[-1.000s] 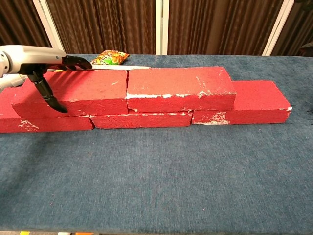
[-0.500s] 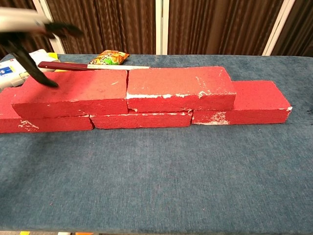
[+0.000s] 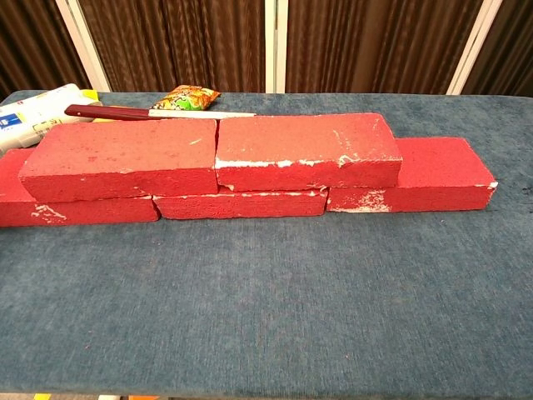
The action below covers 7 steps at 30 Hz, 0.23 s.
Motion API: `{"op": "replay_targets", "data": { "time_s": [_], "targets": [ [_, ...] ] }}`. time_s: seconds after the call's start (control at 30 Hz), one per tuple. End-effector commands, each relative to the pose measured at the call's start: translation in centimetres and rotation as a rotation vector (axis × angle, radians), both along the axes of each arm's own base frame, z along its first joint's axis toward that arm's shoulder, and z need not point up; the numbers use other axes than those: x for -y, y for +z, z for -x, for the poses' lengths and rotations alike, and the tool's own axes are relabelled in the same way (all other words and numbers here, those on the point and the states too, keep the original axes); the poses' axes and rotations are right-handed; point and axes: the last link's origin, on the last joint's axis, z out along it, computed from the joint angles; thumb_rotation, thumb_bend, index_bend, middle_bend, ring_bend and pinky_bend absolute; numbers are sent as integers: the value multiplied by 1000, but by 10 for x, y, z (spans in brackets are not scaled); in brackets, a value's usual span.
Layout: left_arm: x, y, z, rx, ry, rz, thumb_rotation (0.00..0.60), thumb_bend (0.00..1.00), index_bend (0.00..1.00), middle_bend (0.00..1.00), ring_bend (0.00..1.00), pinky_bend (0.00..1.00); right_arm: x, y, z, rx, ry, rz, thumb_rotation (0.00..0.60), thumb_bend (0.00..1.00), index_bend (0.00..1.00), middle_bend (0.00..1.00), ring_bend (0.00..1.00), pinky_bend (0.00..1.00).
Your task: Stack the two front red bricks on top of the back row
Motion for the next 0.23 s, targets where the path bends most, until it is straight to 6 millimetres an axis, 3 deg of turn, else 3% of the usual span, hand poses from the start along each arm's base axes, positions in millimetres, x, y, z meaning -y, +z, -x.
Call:
{"op": "replay_targets", "data": {
  "time_s": [0.03,0.23],
  "targets": [
    [34,-10,29,18,61,2,600,0,0,0,0,0,-42,-13,12,-22,-66,11,600,0,0,0,0,0],
    [60,-15,54,36,126,-9,600,0,0,0,0,0,-66,-8,21,-6,-108,68,600,0,0,0,0,0]
  ]
}}
